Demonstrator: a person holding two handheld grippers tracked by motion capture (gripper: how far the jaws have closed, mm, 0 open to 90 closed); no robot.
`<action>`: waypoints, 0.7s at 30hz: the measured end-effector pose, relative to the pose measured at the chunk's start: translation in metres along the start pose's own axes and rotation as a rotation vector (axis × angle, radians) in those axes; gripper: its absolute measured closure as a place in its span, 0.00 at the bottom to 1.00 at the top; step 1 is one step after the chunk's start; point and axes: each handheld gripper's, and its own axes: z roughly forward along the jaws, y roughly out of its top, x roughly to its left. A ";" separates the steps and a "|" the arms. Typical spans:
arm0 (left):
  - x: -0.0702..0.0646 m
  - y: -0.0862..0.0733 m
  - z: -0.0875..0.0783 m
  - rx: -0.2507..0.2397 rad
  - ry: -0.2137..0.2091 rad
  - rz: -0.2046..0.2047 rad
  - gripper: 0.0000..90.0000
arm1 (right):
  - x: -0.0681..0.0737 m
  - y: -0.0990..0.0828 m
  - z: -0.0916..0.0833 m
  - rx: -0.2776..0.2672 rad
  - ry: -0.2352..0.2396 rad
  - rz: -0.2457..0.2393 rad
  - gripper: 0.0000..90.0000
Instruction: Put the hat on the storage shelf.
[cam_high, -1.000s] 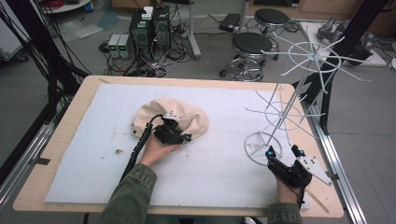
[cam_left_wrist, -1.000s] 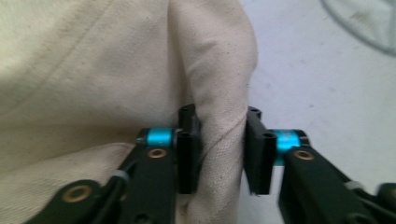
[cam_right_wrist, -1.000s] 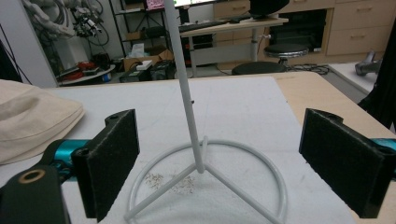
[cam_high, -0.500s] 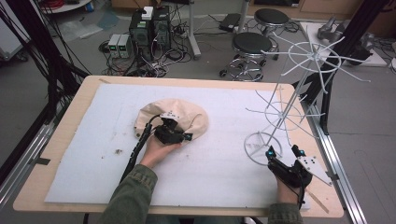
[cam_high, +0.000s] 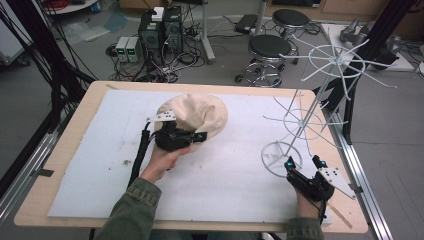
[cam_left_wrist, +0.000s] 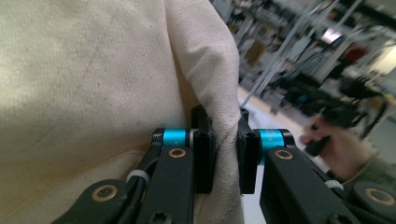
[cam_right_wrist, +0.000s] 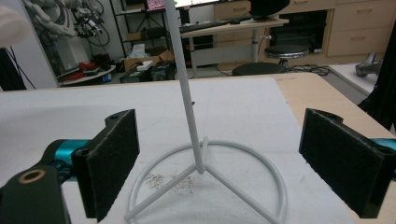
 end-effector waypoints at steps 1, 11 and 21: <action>-0.002 0.002 -0.003 -0.022 -0.017 -0.002 0.90 | 0.000 0.000 0.000 -0.002 0.001 -0.003 0.12; -0.015 0.015 -0.021 -0.226 -0.084 0.039 0.90 | 0.000 0.000 0.000 0.000 0.003 -0.002 0.13; -0.039 0.037 -0.036 -0.359 -0.151 0.091 0.90 | 0.001 0.000 0.000 -0.001 0.007 0.007 0.13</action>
